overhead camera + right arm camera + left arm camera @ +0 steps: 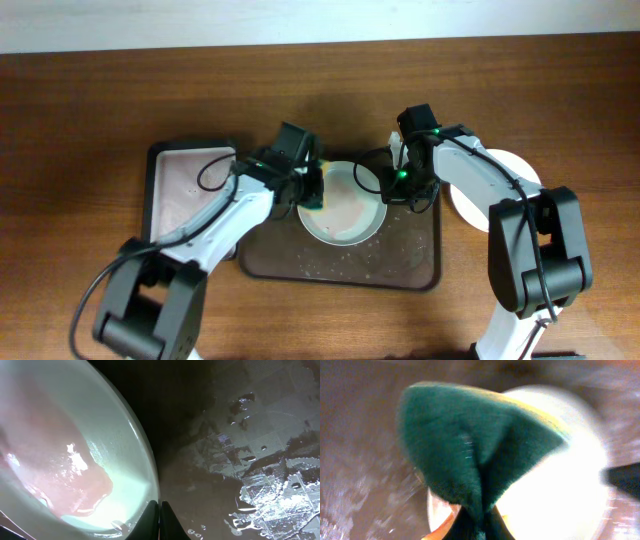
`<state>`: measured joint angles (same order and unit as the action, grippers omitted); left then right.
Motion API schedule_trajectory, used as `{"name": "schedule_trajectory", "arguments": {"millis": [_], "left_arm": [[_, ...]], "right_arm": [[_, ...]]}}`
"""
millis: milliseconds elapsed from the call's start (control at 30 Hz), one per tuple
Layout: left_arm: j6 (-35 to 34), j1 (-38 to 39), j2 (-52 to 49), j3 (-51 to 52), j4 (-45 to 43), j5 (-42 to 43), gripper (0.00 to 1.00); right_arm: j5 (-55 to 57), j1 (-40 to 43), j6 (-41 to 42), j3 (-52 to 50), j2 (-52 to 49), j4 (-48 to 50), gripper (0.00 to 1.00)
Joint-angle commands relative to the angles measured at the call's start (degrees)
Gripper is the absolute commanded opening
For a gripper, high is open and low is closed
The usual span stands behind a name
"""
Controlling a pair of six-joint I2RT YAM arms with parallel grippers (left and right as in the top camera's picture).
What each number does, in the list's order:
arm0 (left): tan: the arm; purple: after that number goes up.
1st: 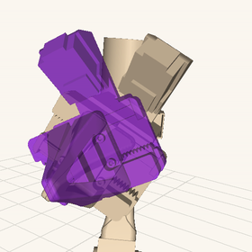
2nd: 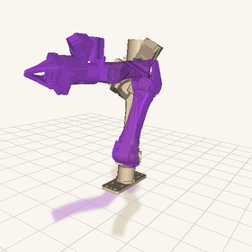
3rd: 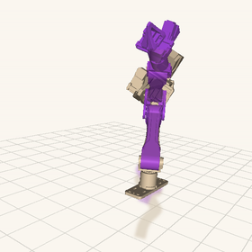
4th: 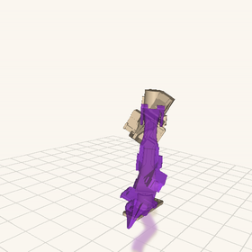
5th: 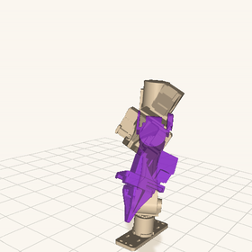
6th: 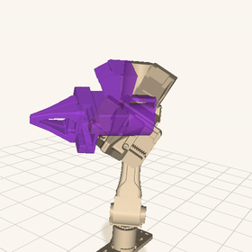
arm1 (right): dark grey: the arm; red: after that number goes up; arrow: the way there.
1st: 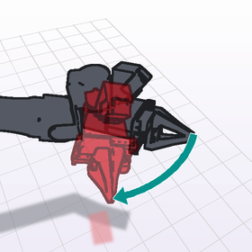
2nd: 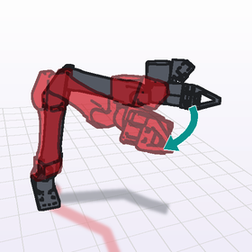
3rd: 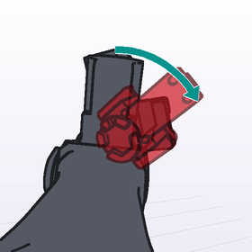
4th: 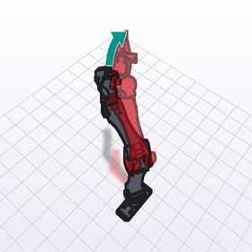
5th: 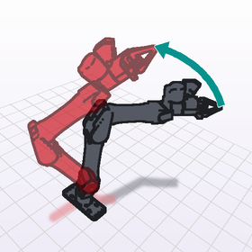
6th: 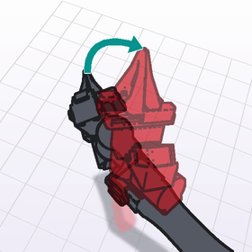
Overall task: Clean dirty plates on tray and stack at the side
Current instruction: 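Scrub the held white plate with the sponge in the left gripper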
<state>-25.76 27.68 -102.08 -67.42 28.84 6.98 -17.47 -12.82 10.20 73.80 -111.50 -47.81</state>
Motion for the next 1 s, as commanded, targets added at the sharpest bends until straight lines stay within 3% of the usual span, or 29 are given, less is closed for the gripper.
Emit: {"name": "schedule_trajectory", "arguments": {"millis": [0, 400, 667, 867, 933, 967], "left_arm": [[0.50, 0.15, 2.49, -1.14, -2.32, 7.13, 0.00], [-2.05, 4.09, -9.29, -1.05, -10.78, 8.46, 0.00], [-1.99, 1.14, -8.09, -1.31, 1.84, -5.40, 0.00], [3.58, -0.48, -0.63, -1.40, 3.58, -5.14, 0.00], [3.58, -0.48, 3.89, -1.44, 3.61, -2.12, 0.00], [3.58, -0.48, 5.73, -1.44, 3.69, -1.86, 0.00]], "right_arm": [[1.66, -0.02, -0.50, -0.15, 0.48, -0.42, 0.04], [1.66, -0.02, -0.50, -0.15, 0.48, -0.44, 0.04], [1.66, -0.02, -0.50, -0.15, 0.48, -0.66, 0.04], [1.66, -0.02, -0.50, -0.15, 0.48, -0.68, 0.04], [1.66, -0.02, -0.50, -0.15, 0.48, -0.74, 0.13], [1.66, -0.02, -0.50, -0.15, 0.48, -0.66, 0.24]]}}
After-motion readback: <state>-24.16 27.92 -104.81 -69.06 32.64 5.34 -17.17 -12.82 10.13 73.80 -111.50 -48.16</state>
